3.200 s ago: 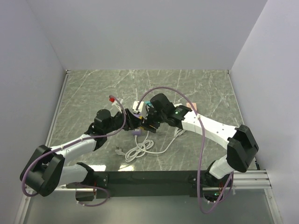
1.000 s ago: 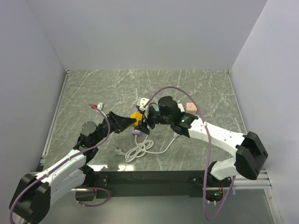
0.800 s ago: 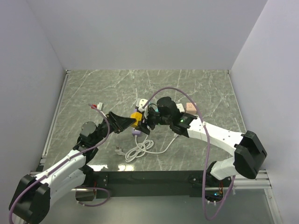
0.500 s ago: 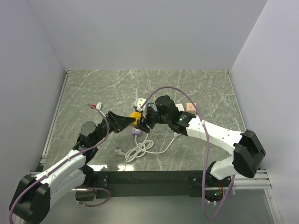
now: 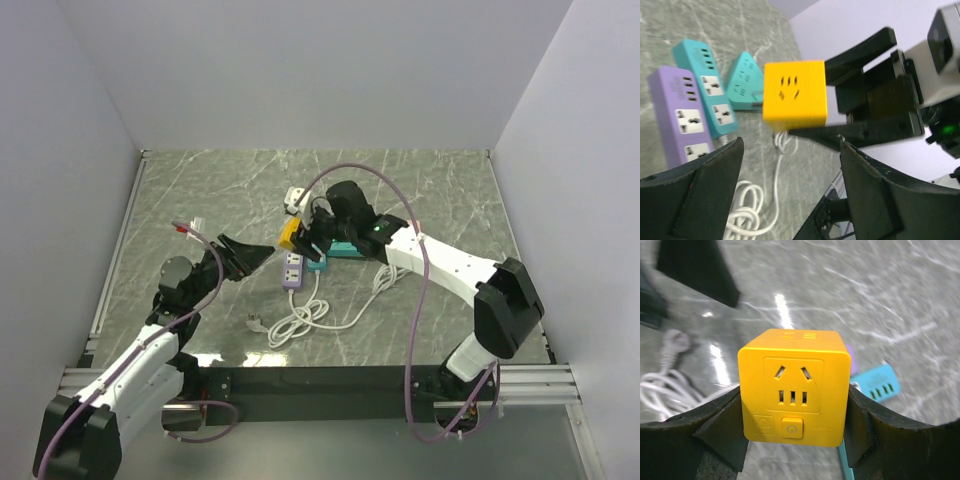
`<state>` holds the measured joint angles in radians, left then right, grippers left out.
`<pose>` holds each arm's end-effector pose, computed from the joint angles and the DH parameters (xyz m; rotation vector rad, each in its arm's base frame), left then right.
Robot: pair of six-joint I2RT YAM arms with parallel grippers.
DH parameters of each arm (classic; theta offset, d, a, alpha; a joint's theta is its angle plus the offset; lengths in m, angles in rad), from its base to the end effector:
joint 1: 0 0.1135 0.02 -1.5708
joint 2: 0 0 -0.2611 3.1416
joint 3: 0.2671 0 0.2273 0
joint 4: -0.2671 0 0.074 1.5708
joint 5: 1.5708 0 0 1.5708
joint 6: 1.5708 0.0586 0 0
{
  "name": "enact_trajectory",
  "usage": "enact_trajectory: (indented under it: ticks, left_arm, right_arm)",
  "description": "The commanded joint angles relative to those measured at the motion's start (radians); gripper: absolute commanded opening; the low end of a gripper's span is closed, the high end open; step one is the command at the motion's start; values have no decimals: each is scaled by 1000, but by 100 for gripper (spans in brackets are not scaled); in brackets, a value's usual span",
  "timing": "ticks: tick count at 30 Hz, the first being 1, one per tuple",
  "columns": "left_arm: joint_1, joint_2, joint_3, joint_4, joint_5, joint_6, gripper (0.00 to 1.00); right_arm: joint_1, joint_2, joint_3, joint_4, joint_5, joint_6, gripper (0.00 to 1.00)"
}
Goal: Insert the plug
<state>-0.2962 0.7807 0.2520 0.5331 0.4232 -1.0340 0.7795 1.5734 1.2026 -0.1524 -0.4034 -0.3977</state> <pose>0.1666 -0.0760 0.2390 -0.2713 1.7207 -1.3433 0.2381 0.2677 0.2872 -1.3718 1.6084 0.6516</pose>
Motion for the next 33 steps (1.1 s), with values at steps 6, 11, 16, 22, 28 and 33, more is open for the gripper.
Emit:
enact_trajectory:
  ticks: [6, 11, 16, 22, 28, 33]
  left_arm:
    - [63, 54, 41, -34, 63, 107, 84]
    - [81, 65, 43, -67, 25, 156, 84]
    - [92, 66, 38, -79, 9, 186, 86]
    - [97, 94, 47, -79, 15, 219, 86]
    - [98, 132, 62, -82, 25, 255, 86]
    - [98, 150, 82, -111, 26, 285, 86]
  right_arm:
    - [-40, 91, 127, -100, -15, -76, 8]
    - [-39, 191, 189, -156, -26, -112, 10]
    - [-34, 255, 221, -182, -48, -151, 10]
    - [-32, 284, 239, -210, -71, -214, 9]
    - [-33, 324, 285, -254, -94, -271, 9]
    - [-33, 375, 331, -295, -107, -302, 9]
